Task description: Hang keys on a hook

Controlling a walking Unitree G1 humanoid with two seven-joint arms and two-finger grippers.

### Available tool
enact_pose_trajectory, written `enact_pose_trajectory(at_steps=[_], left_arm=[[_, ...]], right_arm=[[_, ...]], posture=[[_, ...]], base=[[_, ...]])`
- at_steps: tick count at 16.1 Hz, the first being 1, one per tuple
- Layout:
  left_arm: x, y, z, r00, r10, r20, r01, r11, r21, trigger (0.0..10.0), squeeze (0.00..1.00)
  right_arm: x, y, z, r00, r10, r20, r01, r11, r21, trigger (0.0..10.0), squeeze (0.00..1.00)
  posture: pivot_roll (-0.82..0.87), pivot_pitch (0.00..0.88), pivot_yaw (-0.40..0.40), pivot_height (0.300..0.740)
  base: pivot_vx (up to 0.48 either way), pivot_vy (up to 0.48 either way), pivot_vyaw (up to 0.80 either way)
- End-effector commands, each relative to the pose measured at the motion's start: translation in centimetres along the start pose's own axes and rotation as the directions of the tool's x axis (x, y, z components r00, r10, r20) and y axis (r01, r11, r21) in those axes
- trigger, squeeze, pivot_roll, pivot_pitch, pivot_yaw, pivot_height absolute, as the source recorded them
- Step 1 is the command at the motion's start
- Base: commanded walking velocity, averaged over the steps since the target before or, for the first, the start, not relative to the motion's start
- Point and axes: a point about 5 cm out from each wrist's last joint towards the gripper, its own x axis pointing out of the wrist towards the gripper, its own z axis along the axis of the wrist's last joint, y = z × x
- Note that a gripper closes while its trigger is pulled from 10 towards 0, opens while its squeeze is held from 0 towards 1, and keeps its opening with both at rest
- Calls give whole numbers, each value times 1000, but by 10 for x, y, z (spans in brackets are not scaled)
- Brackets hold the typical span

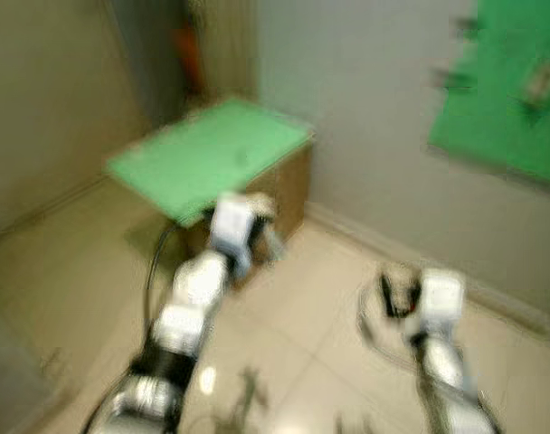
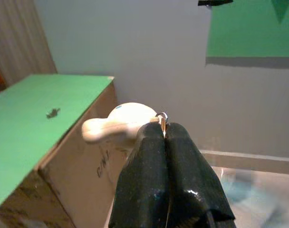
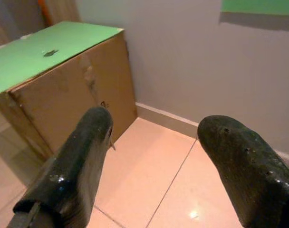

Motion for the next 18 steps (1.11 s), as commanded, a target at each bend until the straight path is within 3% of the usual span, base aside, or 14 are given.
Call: enact_pose_trajectory(at_steps=[1, 6, 9, 18], left_arm=[[5, -3, 9, 999, -24, 34, 24, 1000, 11, 10000, 0], [5, -6, 8, 998, -46, 32, 46, 999, 9, 10000, 0], [5, -8, 7, 997, -69, 29, 69, 998, 15, 10000, 0], [8, -13, 8, 987, -159, 21, 157, 986, 53, 10000, 0]], right_arm=[[3, 1, 7, 1000, 7, 27, -7, 1000, -17, 10000, 0], [3, 18, 6, 996, 83, 28, -81, 996, -41, 10000, 0], [5, 16, 6, 997, 75, 28, -74, 997, -38, 10000, 0], [10, 9, 6, 998, 53, 34, -52, 998, -30, 10000, 0]], posture=[[-194, 0, 62, 740], [-195, 0, 65, 740], [-193, 0, 70, 740], [-190, 0, 78, 740]], base=[[442, 0, 0], [446, 0, 0], [467, 0, 0], [475, 0, -721]])
